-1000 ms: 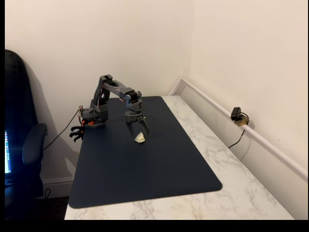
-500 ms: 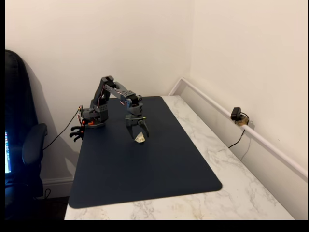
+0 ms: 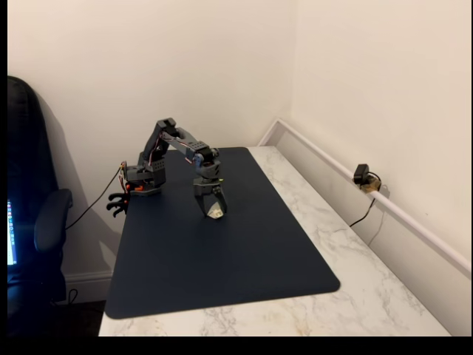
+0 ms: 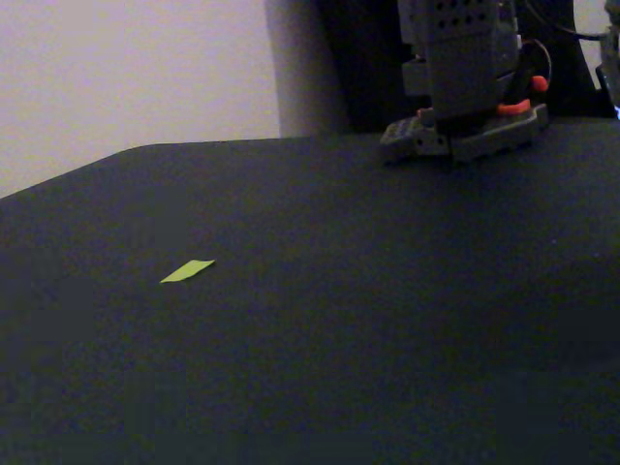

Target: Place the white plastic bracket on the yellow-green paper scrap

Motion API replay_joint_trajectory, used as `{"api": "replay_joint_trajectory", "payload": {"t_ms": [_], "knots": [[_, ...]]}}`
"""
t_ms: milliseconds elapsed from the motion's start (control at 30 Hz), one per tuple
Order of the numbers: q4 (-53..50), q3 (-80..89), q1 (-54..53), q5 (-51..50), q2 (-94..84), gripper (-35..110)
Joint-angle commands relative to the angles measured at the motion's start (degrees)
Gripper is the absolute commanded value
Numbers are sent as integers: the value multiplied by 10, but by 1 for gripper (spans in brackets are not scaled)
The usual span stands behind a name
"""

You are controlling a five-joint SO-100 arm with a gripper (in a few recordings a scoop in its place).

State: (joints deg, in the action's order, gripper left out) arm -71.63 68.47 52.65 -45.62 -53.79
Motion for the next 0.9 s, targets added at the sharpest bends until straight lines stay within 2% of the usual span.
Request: {"api": "replay_joint_trajectory", "payload": {"t_ms": [0, 233, 367, 567, 700, 867], "knots": [[-12, -16, 4, -13, -17, 18], [-43, -50, 4, -20, 7, 1], [-54, -62, 3, -19, 16, 0], [-69, -69, 9, -4, 16, 32], [-71, -73, 13, 6, 2, 38], [-96, -142, 25, 16, 9, 39]]}}
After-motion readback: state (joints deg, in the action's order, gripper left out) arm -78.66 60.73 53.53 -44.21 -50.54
